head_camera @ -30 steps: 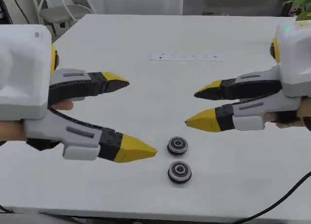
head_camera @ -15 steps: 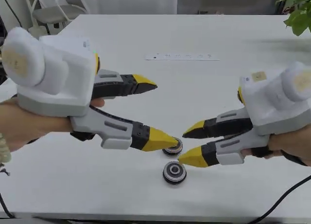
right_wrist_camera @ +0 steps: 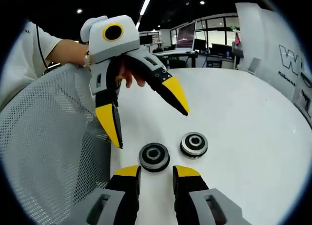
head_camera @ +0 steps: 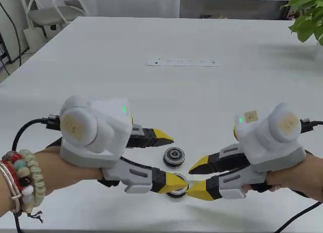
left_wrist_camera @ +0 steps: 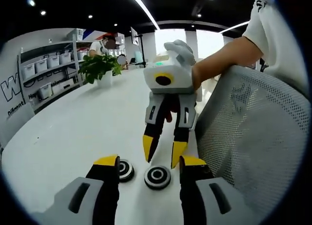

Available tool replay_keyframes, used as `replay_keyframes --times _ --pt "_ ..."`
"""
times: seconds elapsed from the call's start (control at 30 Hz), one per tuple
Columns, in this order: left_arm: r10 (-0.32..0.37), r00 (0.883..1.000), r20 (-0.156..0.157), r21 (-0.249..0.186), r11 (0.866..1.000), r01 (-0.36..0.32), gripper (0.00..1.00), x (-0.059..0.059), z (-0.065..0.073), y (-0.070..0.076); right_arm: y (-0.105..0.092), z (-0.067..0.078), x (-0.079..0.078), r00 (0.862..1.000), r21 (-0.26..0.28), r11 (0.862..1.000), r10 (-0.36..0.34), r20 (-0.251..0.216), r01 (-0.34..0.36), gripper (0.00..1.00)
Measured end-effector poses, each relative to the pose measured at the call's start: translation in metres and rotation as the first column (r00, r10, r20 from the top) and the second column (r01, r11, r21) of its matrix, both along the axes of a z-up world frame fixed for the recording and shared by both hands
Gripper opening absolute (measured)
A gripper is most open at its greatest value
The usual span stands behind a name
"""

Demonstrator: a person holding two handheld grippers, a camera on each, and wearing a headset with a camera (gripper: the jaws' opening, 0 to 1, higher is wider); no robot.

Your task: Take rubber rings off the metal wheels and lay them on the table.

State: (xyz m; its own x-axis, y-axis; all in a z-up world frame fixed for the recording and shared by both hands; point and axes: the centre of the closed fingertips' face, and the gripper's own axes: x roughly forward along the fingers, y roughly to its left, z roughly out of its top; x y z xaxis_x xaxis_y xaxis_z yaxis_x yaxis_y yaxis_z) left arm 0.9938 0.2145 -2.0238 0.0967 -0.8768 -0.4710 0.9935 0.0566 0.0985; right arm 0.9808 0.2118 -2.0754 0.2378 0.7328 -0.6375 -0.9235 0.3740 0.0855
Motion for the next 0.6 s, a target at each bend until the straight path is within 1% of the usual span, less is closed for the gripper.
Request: replay_keyframes --times 0.1,0.17,0.23,0.27,0.3,0.37,0.4,0.5,0.53,0.6 --pt "0.004 1.0 0.014 0.006 1.0 -0.004 0.44 0.001 -0.006 -0.001 0.001 -0.002 0.001 1.0 -0.003 1.0 0.001 0.004 -0.001 0.22" --pt "0.012 1.0 0.021 0.013 1.0 -0.012 0.39 0.003 -0.011 0.0 0.001 -0.001 0.001 1.0 0.002 1.0 -0.004 0.004 0.004 0.22" --pt "0.013 1.0 0.019 0.024 1.0 -0.014 0.33 0.002 -0.018 0.0 0.002 -0.001 0.002 1.0 0.009 1.0 -0.009 0.004 0.009 0.22" --pt "0.008 1.0 0.029 0.036 0.999 -0.009 0.31 0.0 -0.021 0.001 0.002 -0.001 0.002 1.0 0.008 1.0 -0.009 0.001 0.009 0.22" --pt "0.003 0.999 0.034 0.04 0.999 -0.004 0.29 -0.001 -0.022 0.0 0.002 -0.001 0.001 1.0 0.006 1.0 -0.008 0.002 0.008 0.22" --pt "0.0 1.0 0.028 0.042 0.999 -0.001 0.28 -0.002 -0.024 -0.001 0.002 -0.002 0.001 1.0 0.004 1.0 -0.006 0.003 0.006 0.22" --pt "0.002 1.0 0.016 0.04 0.999 -0.003 0.27 -0.003 -0.025 -0.002 0.002 -0.003 0.0 1.0 0.003 1.0 -0.004 0.002 0.004 0.21" --pt "0.007 1.0 0.0 0.042 0.999 -0.007 0.21 -0.005 -0.029 -0.003 0.003 -0.004 -0.001 1.0 -0.002 1.0 0.003 0.003 -0.003 0.21" --pt "0.002 1.0 0.001 0.052 0.999 -0.002 0.18 -0.006 -0.032 -0.003 0.003 -0.005 -0.002 1.0 -0.002 1.0 0.005 -0.001 -0.005 0.21" --pt "0.007 1.0 0.01 0.072 0.997 -0.008 0.17 -0.005 -0.037 -0.002 0.003 -0.006 -0.002 1.0 -0.007 1.0 0.009 -0.003 -0.009 0.21"
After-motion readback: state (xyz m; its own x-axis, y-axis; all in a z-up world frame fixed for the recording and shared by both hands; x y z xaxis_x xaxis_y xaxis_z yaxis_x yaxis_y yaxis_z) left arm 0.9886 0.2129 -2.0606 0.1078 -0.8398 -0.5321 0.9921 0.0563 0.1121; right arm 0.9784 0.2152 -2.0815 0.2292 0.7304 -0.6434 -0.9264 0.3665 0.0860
